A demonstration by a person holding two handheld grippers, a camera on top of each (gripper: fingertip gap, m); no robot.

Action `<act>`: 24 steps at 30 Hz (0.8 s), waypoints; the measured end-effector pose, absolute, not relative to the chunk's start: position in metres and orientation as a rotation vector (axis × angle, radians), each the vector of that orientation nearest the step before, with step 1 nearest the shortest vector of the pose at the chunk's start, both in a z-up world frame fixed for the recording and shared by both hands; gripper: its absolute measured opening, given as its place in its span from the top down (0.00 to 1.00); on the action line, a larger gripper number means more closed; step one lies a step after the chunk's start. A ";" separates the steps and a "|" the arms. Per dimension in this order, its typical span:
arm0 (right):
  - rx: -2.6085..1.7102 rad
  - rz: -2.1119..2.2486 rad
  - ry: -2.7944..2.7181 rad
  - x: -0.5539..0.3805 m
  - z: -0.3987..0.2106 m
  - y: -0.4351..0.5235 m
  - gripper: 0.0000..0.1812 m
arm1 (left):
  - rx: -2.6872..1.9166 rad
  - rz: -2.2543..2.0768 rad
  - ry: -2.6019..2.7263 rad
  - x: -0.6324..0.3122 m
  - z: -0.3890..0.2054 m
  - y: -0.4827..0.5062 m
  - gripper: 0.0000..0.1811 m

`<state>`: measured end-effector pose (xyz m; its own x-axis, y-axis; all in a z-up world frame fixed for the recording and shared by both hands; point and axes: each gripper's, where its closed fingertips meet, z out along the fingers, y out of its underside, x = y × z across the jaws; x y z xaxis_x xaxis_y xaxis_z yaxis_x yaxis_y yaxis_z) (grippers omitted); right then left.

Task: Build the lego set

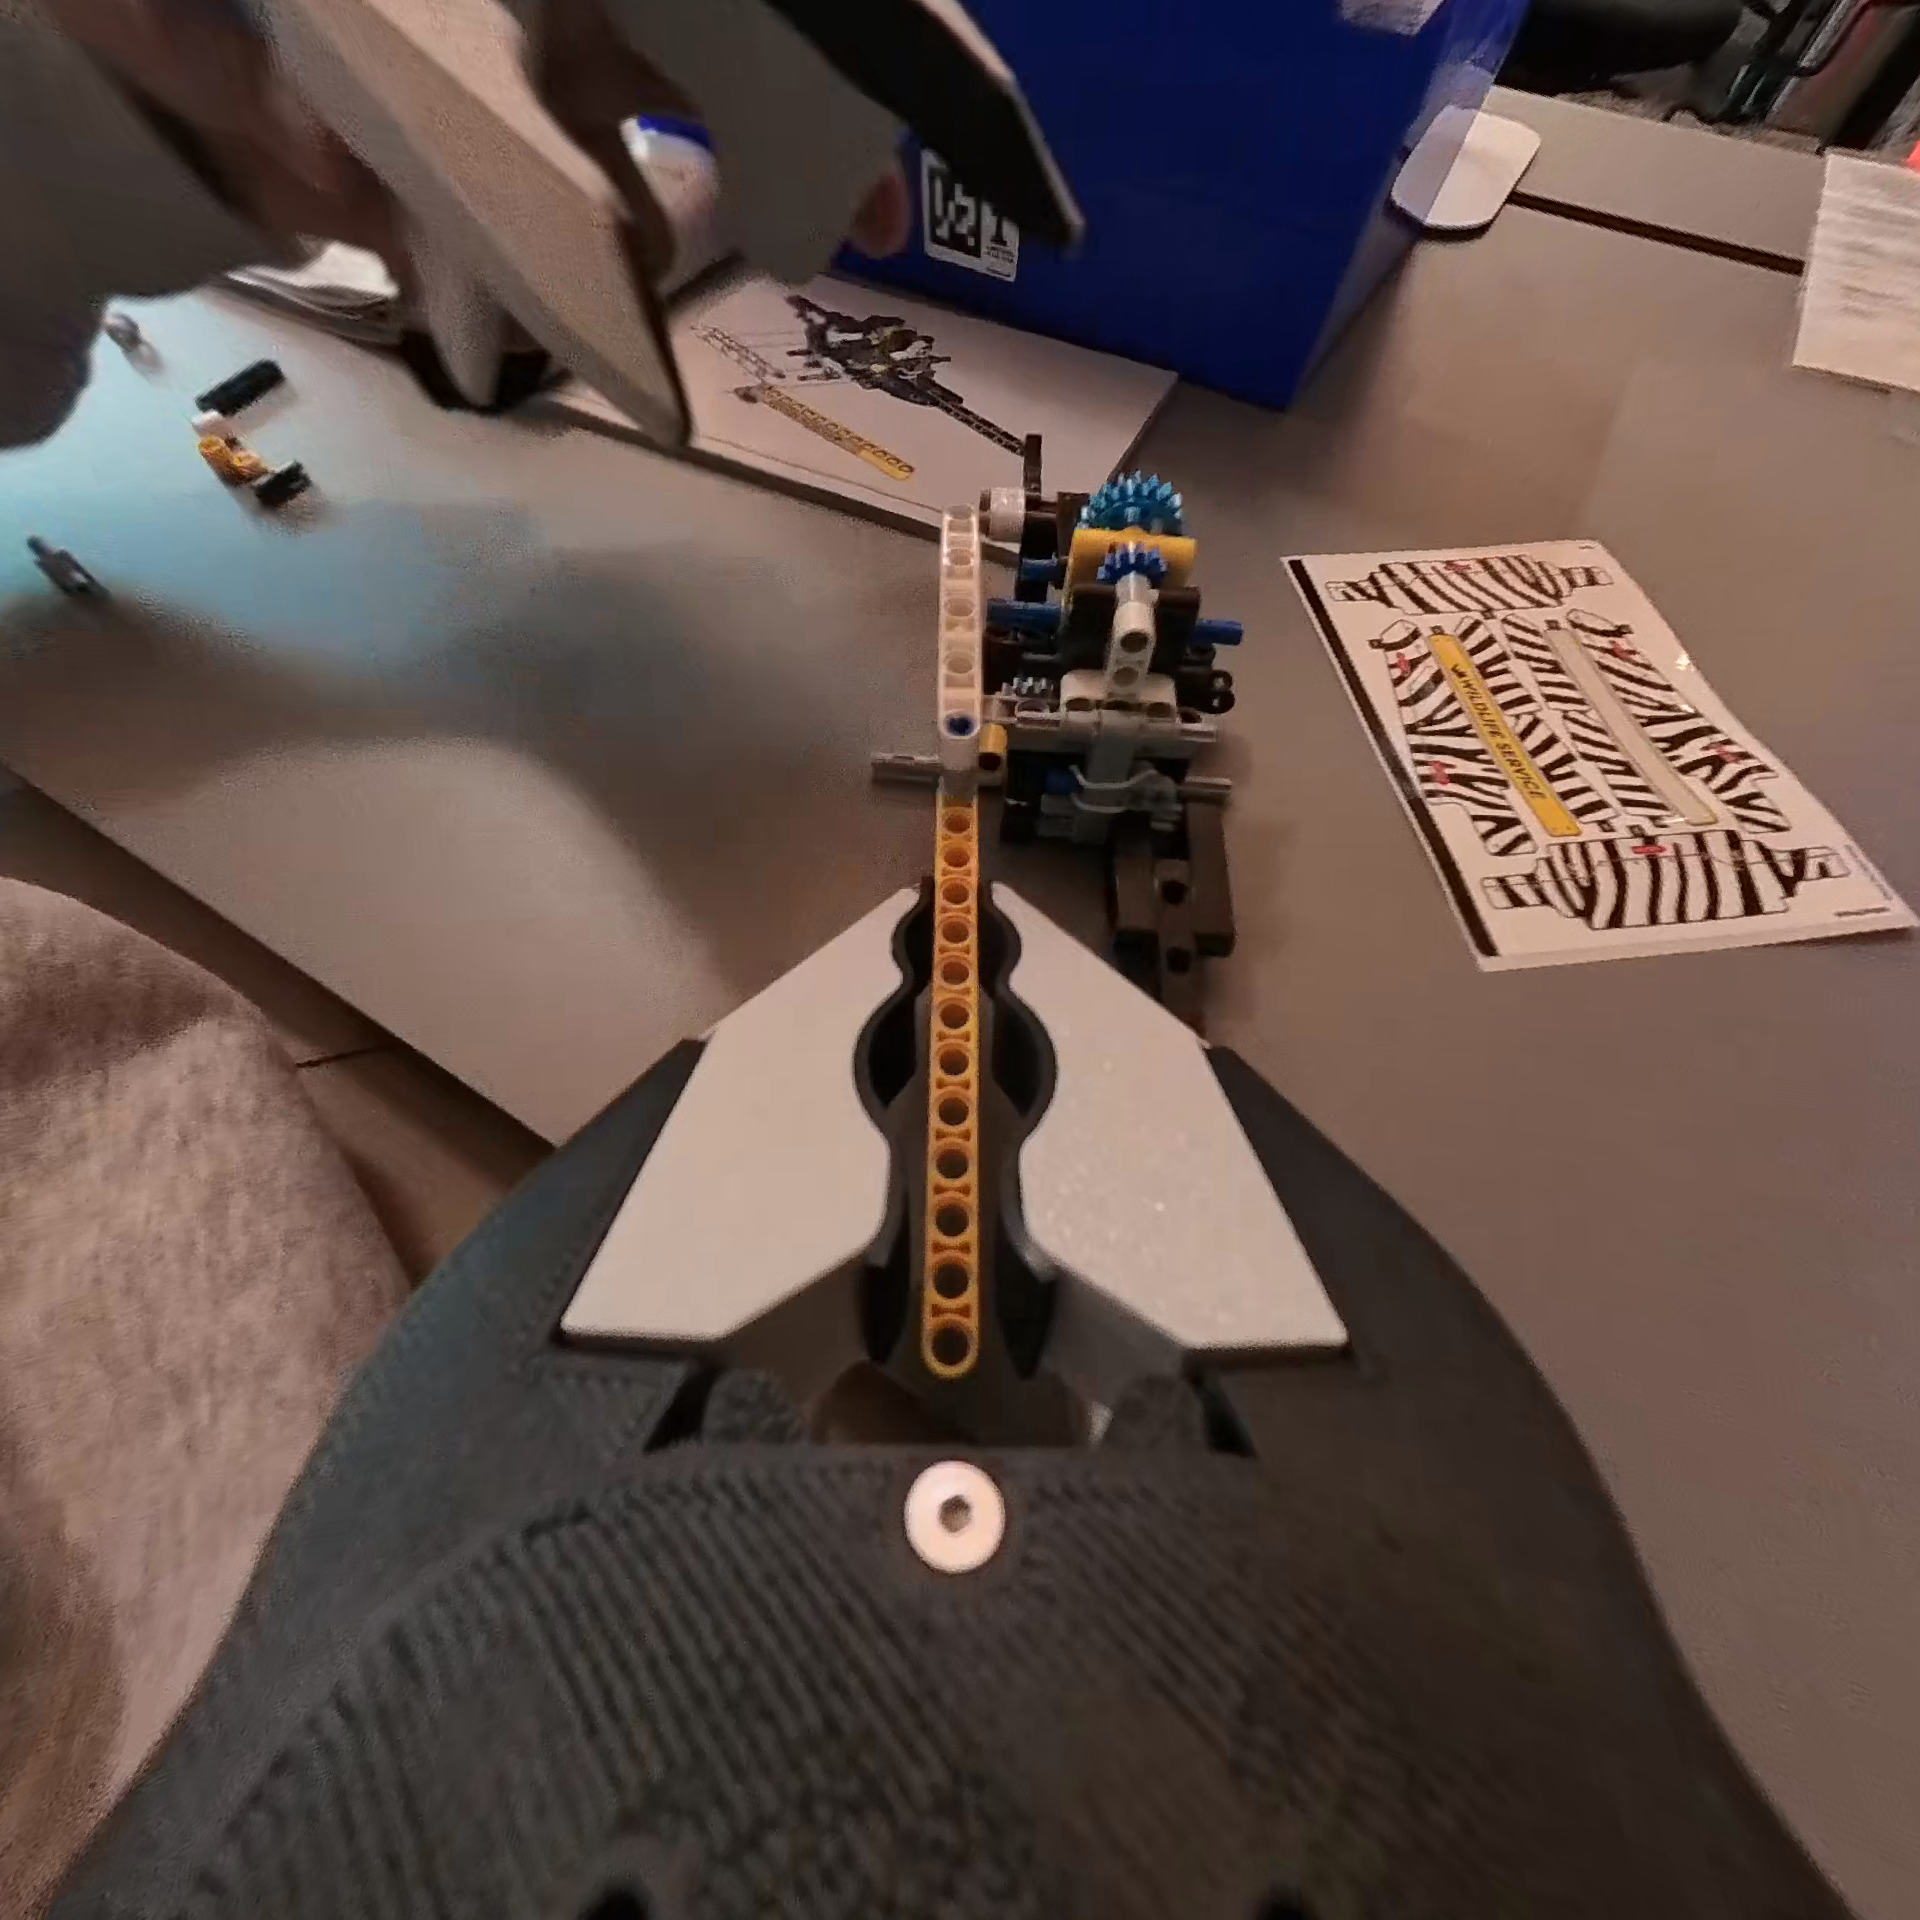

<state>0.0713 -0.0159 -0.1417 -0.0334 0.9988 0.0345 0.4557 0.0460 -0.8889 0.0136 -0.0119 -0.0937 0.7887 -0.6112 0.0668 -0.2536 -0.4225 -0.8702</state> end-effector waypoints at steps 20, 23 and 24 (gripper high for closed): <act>-1.539 0.950 -1.583 0.070 -0.147 -0.014 0.97 | -2.232 -0.597 0.907 0.004 -0.138 -0.003 0.61; -1.553 0.954 -1.597 0.070 -0.150 -0.014 0.97 | -2.237 -0.606 0.900 0.003 -0.140 -0.004 0.64; -1.556 0.960 -1.591 0.070 -0.150 -0.014 0.97 | -2.239 -0.608 0.898 0.003 -0.140 -0.005 0.64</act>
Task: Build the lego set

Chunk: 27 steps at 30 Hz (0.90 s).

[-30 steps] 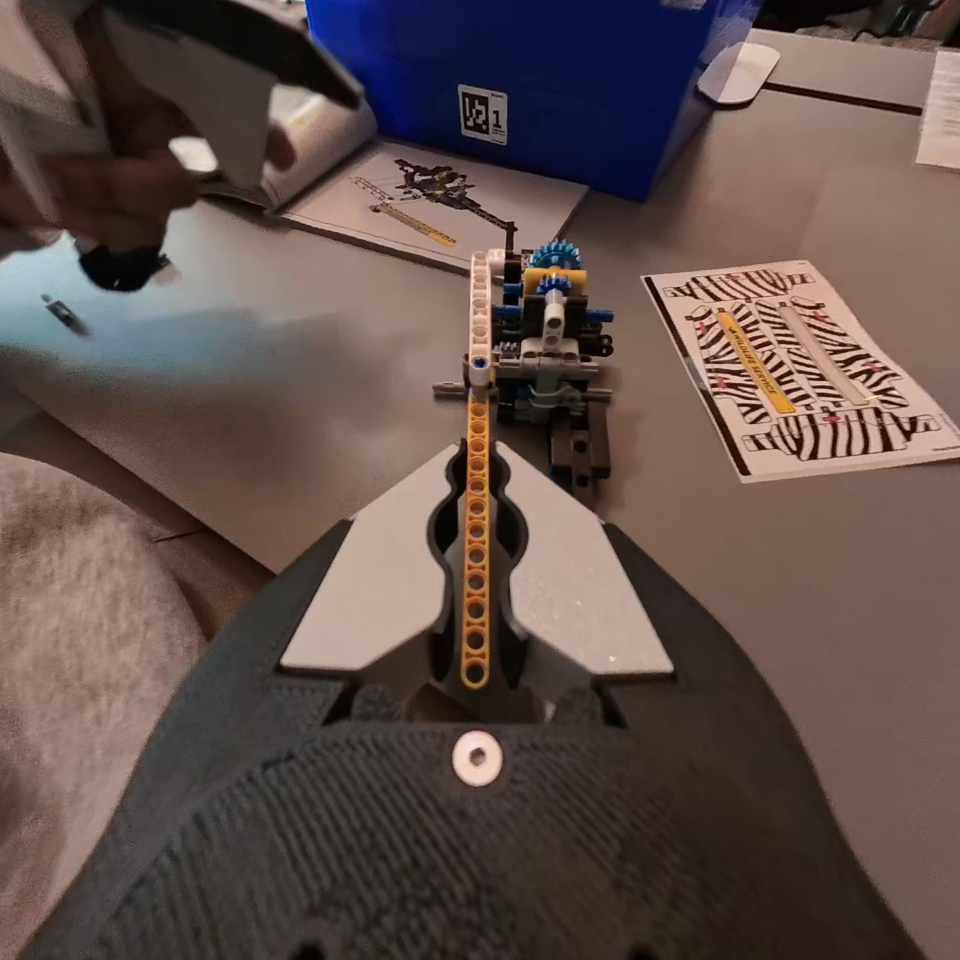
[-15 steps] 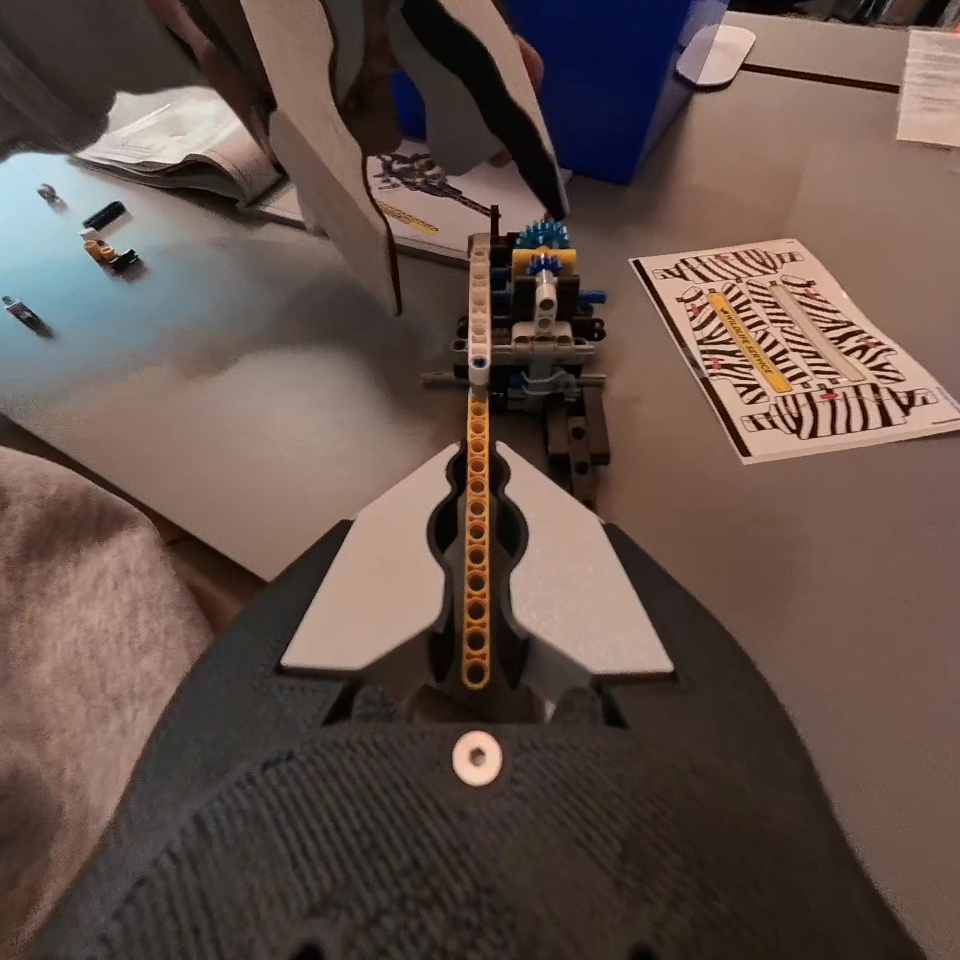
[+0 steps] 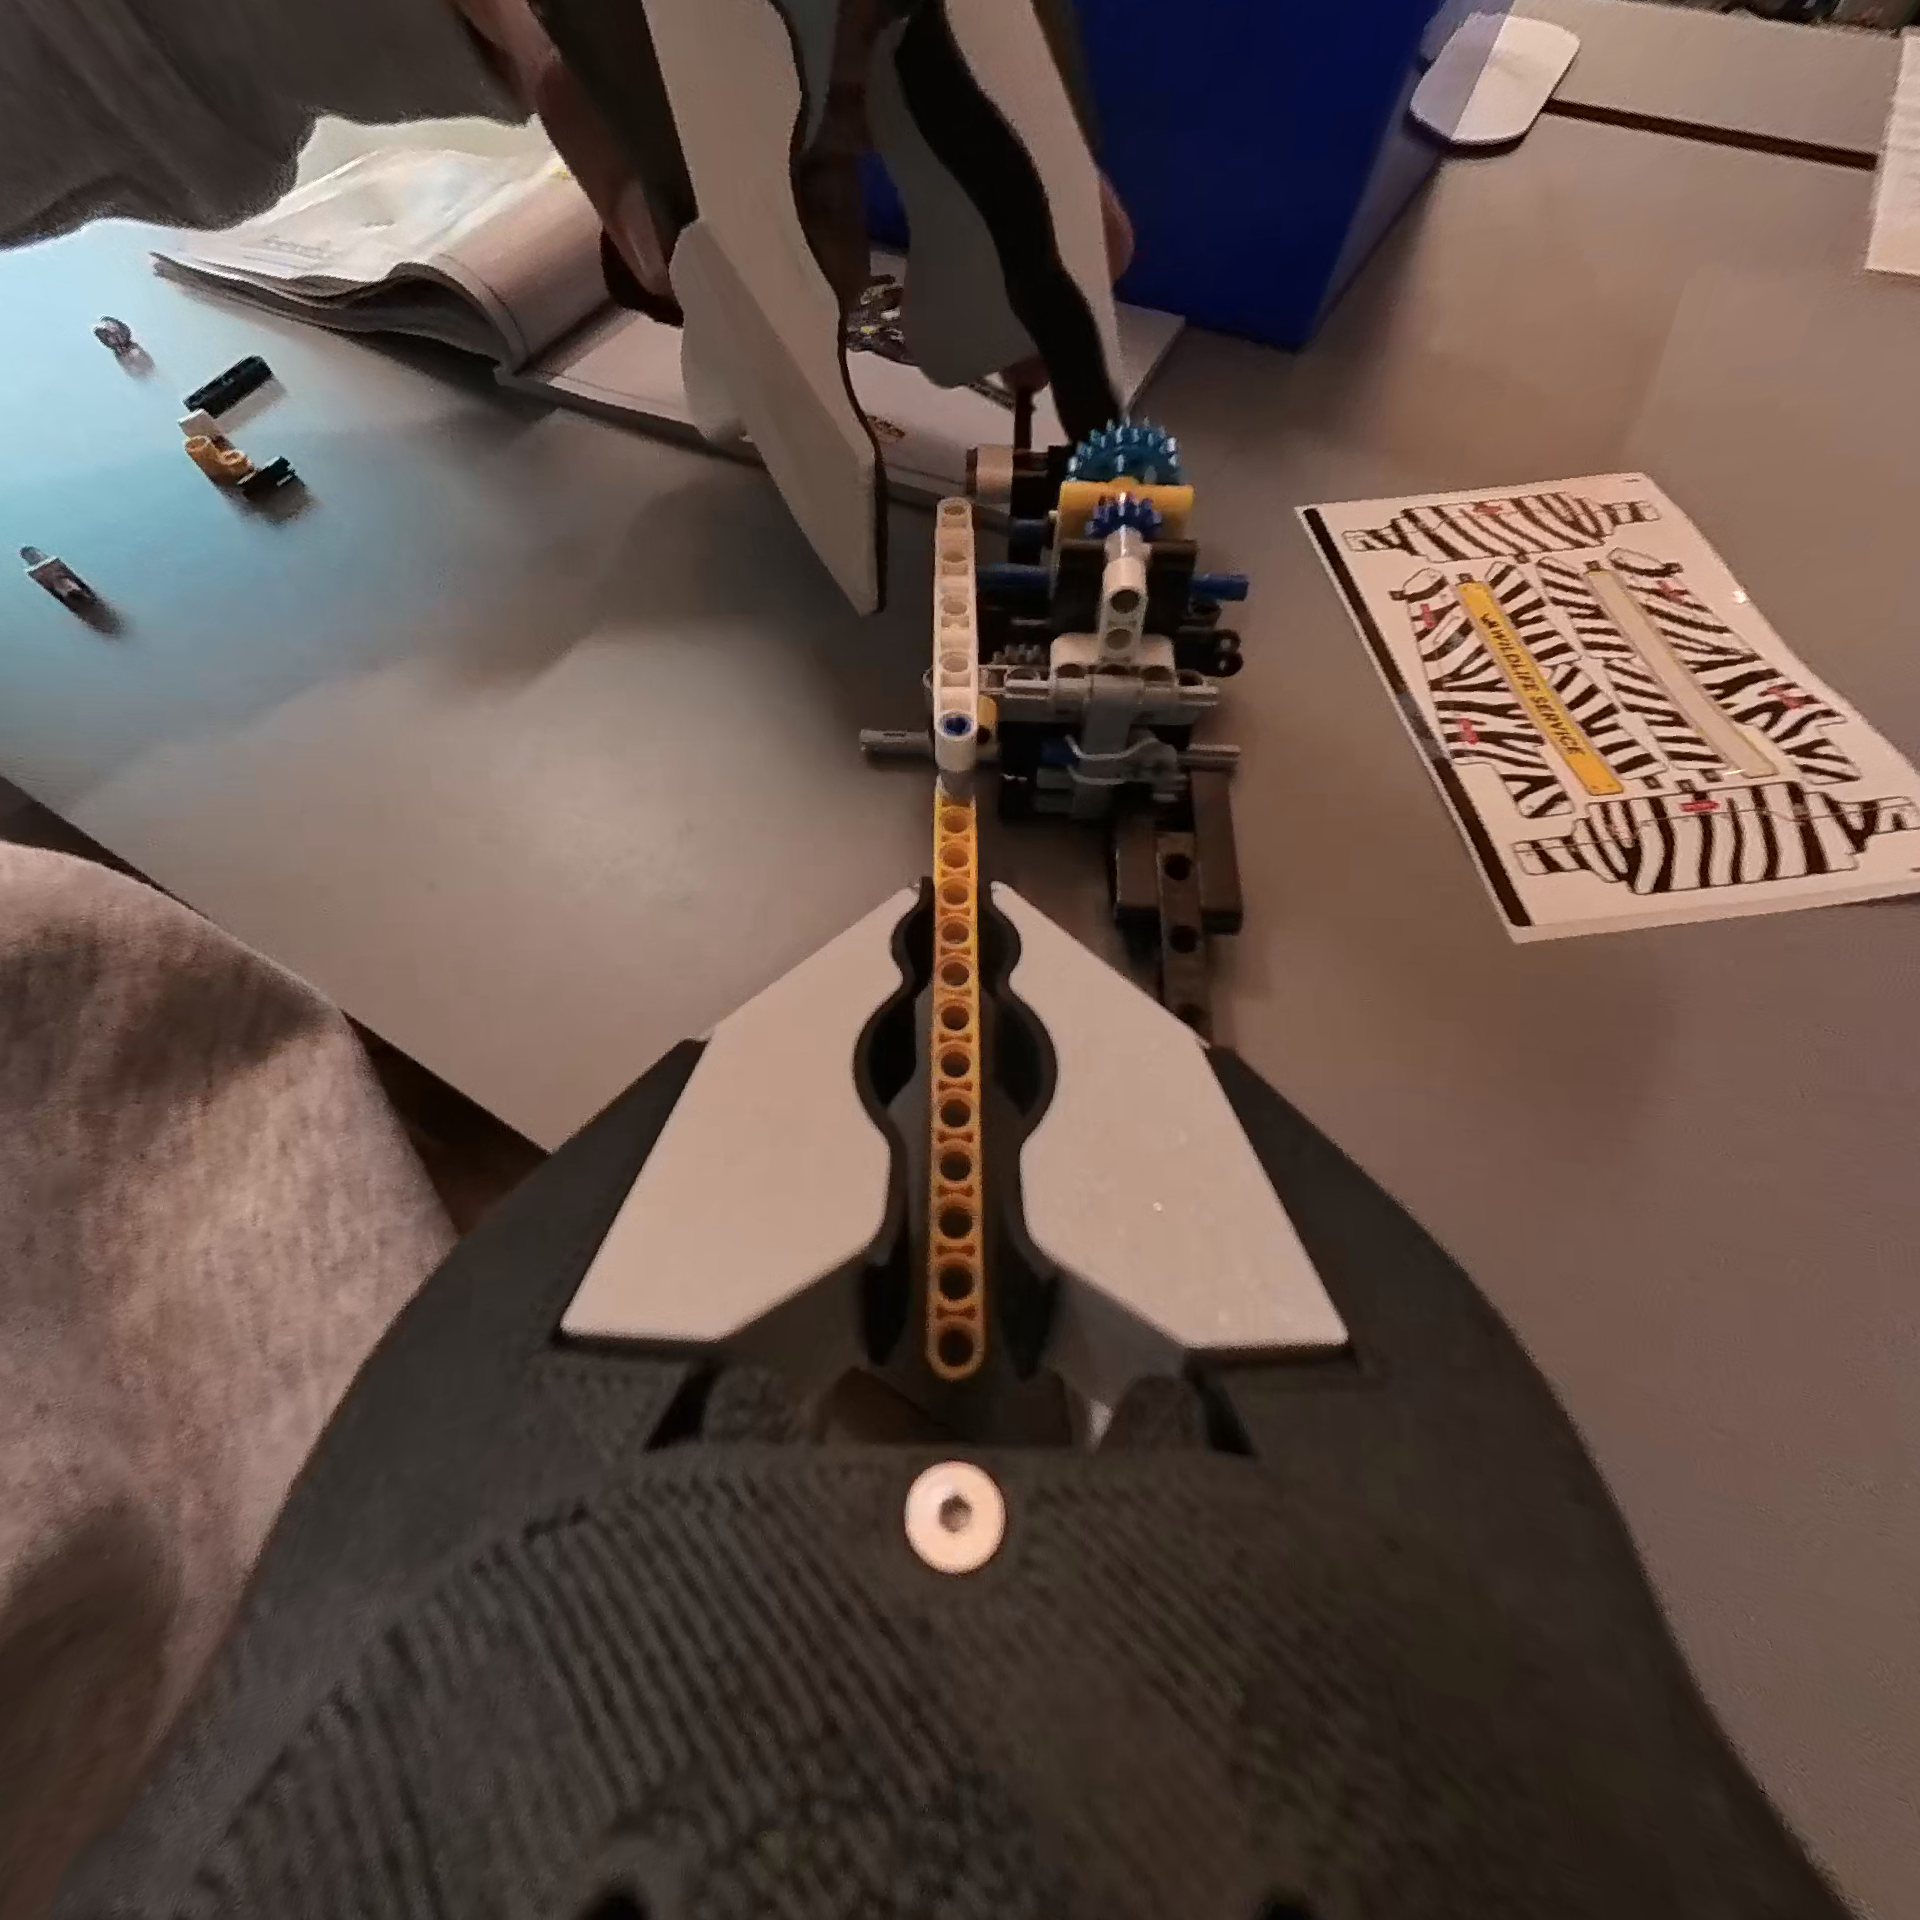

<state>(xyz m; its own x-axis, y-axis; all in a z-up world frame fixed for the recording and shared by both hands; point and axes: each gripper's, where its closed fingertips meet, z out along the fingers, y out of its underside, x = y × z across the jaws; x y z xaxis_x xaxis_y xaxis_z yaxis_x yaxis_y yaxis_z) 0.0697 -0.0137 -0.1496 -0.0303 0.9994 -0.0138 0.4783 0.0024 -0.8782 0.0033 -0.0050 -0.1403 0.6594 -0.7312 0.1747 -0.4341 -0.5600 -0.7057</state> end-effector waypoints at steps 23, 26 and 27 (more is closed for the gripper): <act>-1.578 1.013 -1.579 0.072 -0.149 -0.013 0.97 | -2.214 -0.574 0.936 0.001 -0.138 -0.001 0.67; -1.588 1.033 -1.569 0.072 -0.148 -0.013 0.97 | -2.182 -0.572 0.970 0.004 -0.137 0.000 0.64; -1.591 1.037 -1.568 0.072 -0.149 -0.013 0.97 | -2.180 -0.570 0.980 0.005 -0.137 -0.001 0.65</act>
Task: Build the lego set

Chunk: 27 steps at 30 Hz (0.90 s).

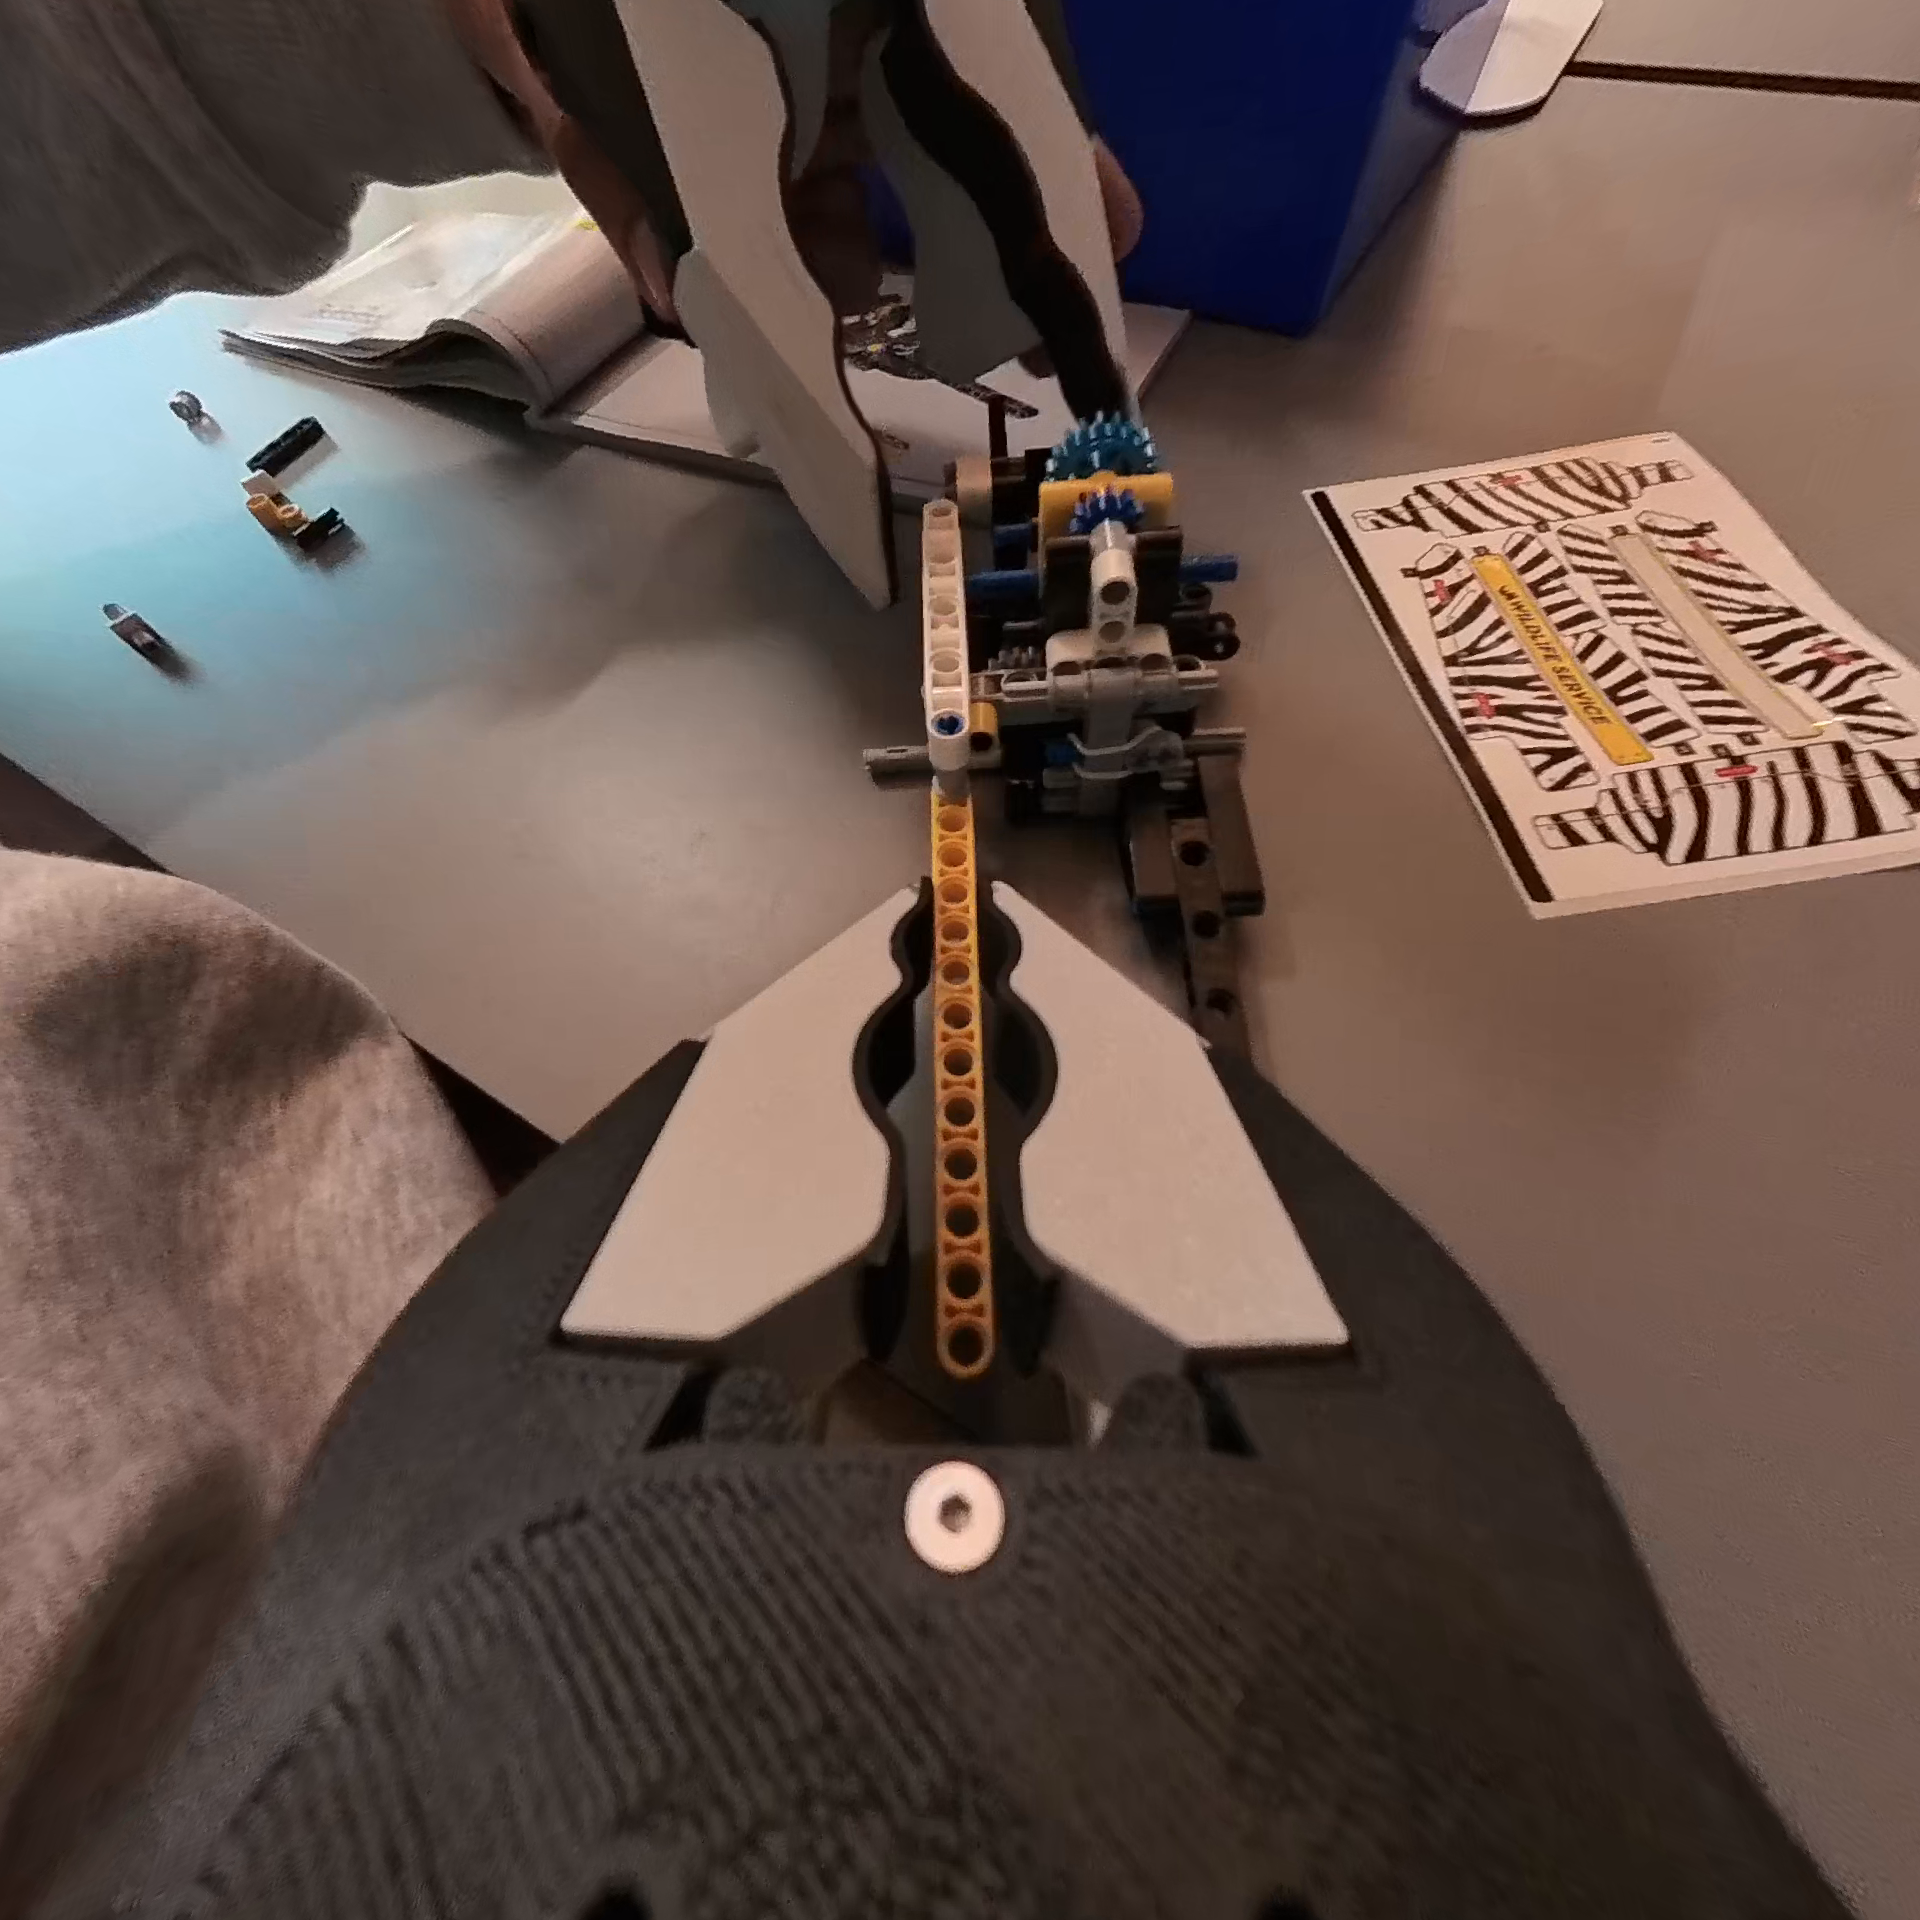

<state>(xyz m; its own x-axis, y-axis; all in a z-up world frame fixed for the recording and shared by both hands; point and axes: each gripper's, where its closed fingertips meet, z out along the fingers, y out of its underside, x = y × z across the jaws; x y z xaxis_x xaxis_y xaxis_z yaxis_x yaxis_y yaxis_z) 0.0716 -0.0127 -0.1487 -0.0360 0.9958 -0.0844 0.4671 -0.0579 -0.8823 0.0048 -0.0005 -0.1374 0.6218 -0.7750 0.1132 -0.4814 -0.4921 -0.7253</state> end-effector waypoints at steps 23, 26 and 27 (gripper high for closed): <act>-1.674 1.054 -1.567 0.075 -0.152 -0.007 0.96 | -2.212 -0.592 0.987 0.001 -0.139 -0.006 0.76; -1.676 1.048 -1.580 0.076 -0.152 -0.007 0.96 | -2.216 -0.588 0.986 0.000 -0.140 -0.006 0.76; -1.678 1.046 -1.585 0.076 -0.153 -0.007 0.96 | -2.217 -0.586 0.986 0.000 -0.140 -0.006 0.77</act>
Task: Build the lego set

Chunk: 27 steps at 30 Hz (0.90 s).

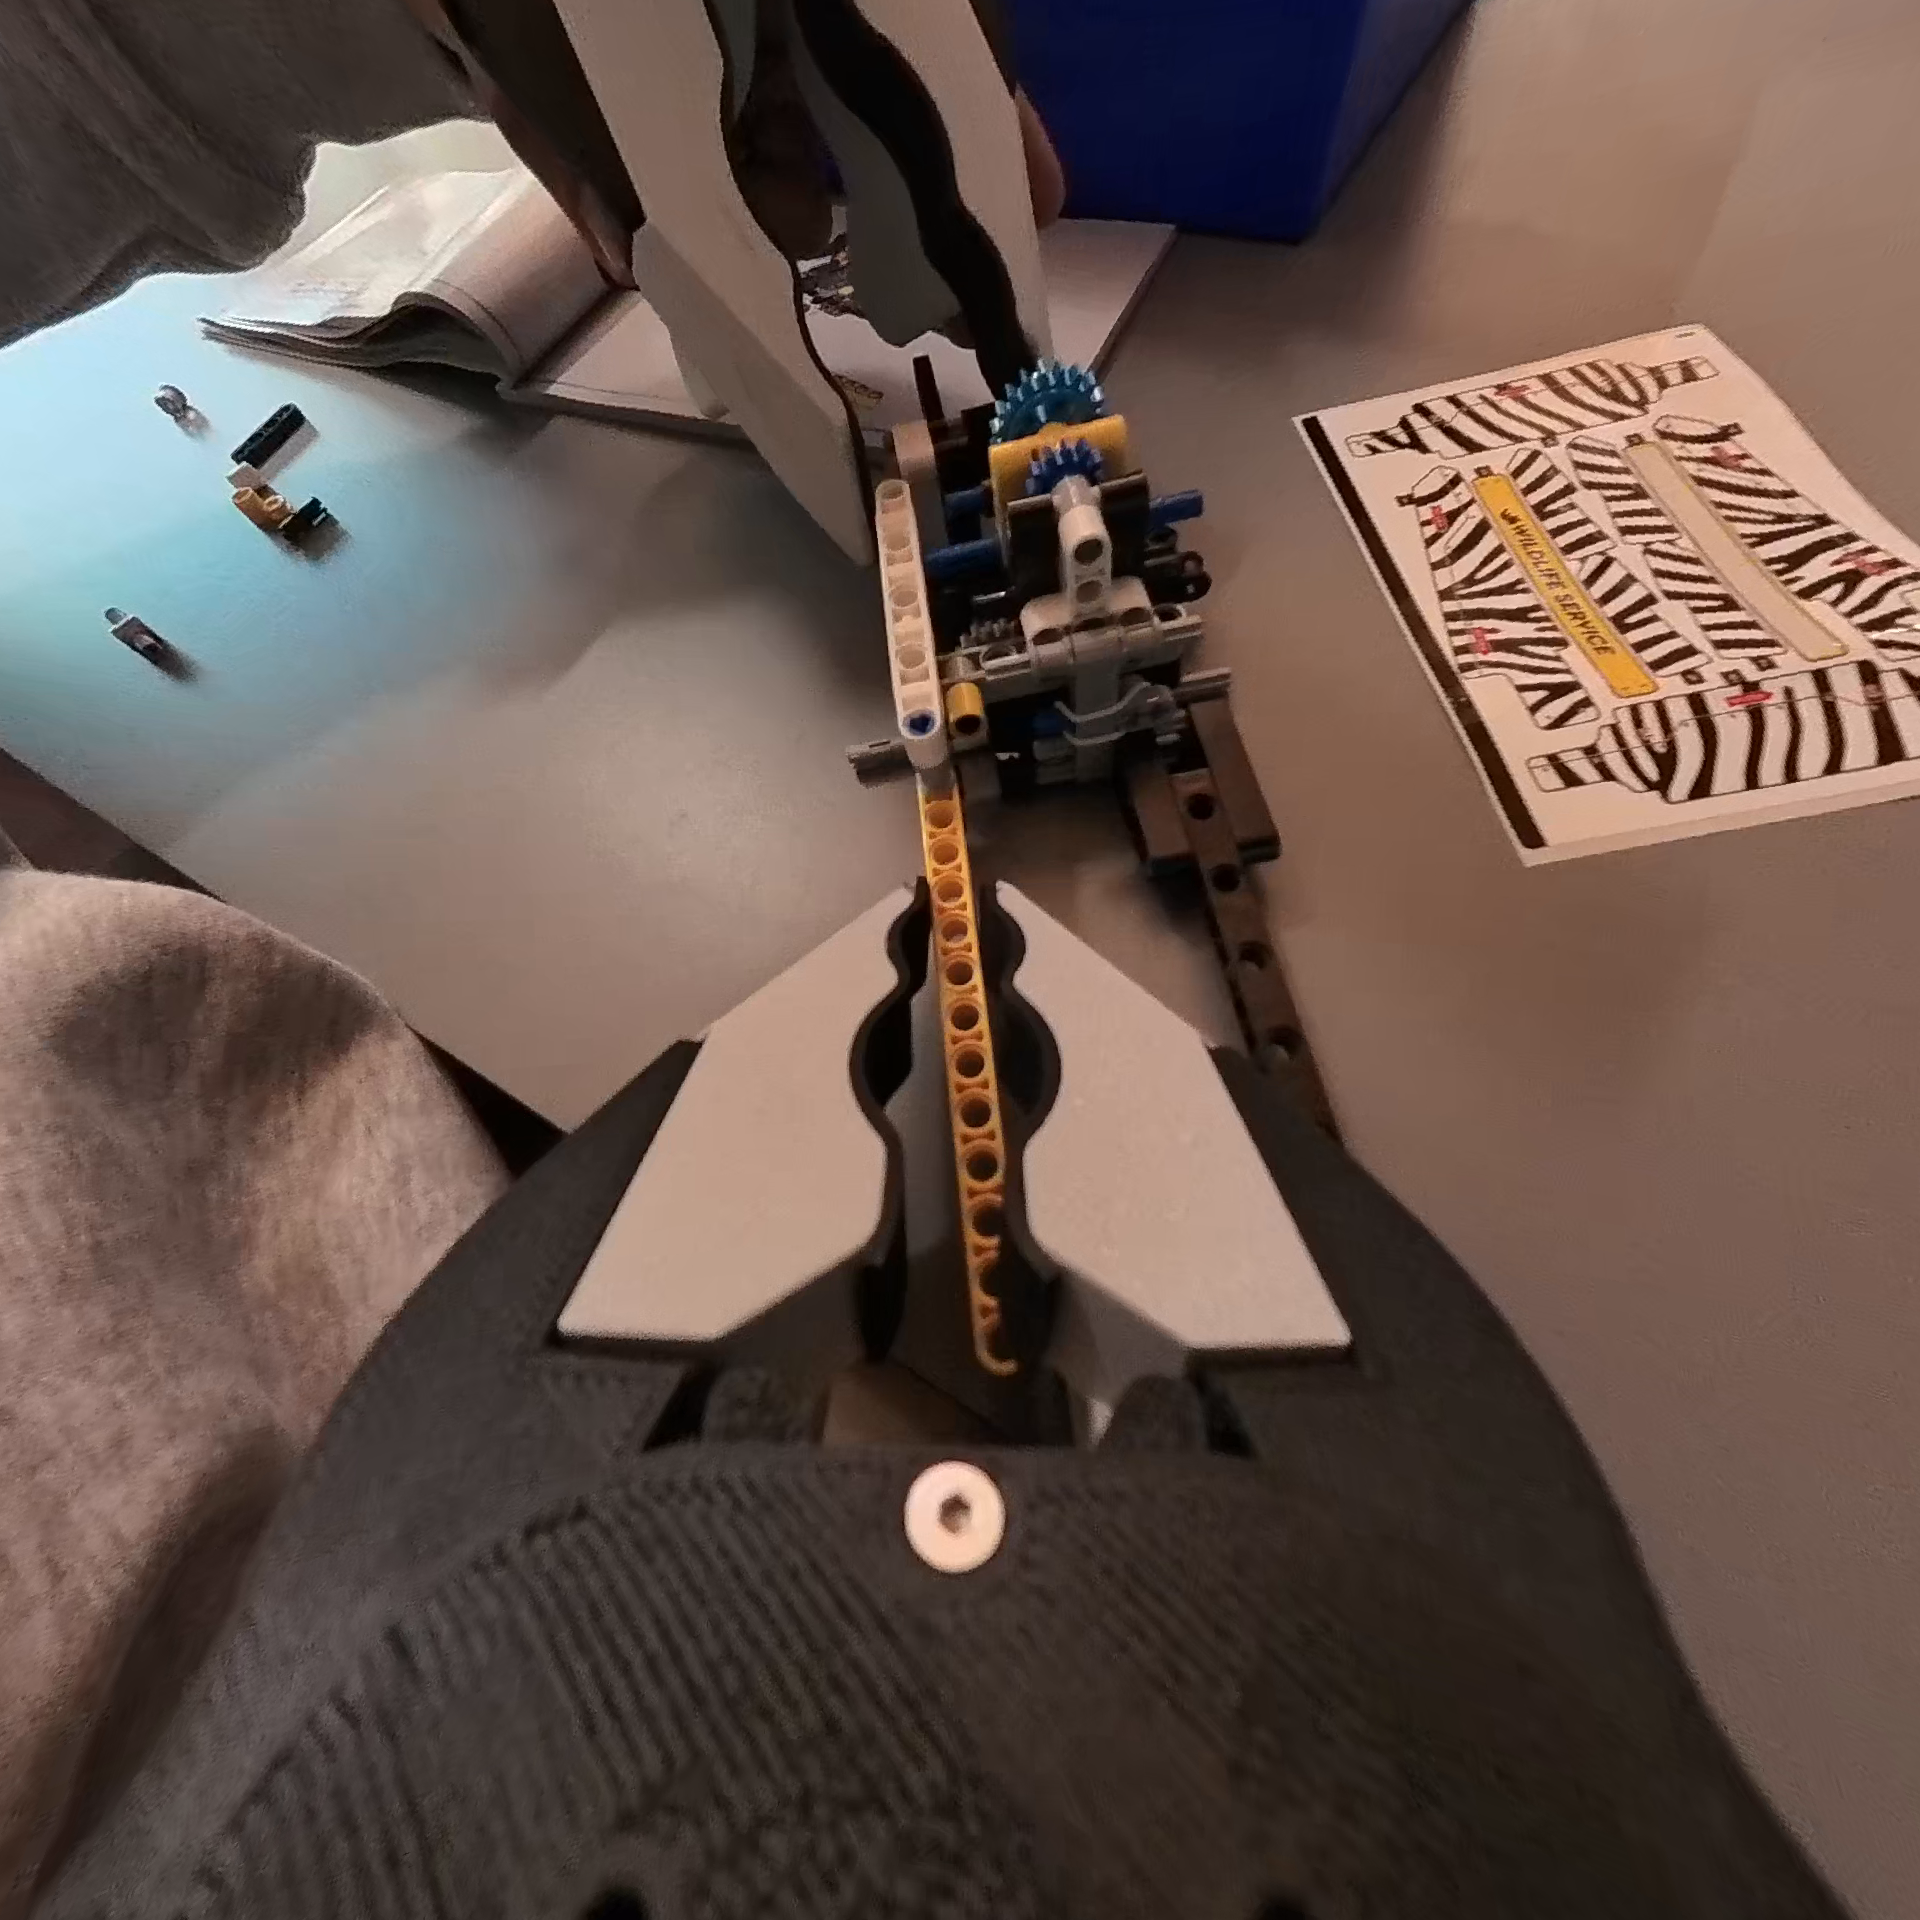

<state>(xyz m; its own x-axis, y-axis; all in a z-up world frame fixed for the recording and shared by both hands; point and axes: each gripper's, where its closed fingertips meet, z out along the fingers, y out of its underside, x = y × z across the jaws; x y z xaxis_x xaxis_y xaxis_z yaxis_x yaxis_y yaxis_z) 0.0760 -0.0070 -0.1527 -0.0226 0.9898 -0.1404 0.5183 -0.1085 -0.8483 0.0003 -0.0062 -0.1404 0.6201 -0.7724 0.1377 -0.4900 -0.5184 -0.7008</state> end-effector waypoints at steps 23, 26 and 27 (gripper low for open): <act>-1.526 1.041 -1.634 0.075 -0.141 -0.011 0.97 | -2.223 -0.597 0.951 -0.001 -0.142 -0.005 0.76; -1.515 1.016 -1.641 0.075 -0.142 -0.010 0.97 | -2.229 -0.602 0.949 -0.001 -0.143 -0.005 0.76; -1.511 1.009 -1.642 0.075 -0.142 -0.010 0.97 | -2.229 -0.604 0.947 -0.001 -0.143 -0.005 0.76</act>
<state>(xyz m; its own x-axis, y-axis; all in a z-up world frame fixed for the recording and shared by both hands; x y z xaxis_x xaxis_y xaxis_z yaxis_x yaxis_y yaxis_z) 0.0747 -0.0099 -0.1424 -0.0961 0.9951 -0.0221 0.4694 0.0257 -0.8826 -0.0013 -0.0049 -0.1433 0.6358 -0.7550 0.1606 -0.4640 -0.5401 -0.7022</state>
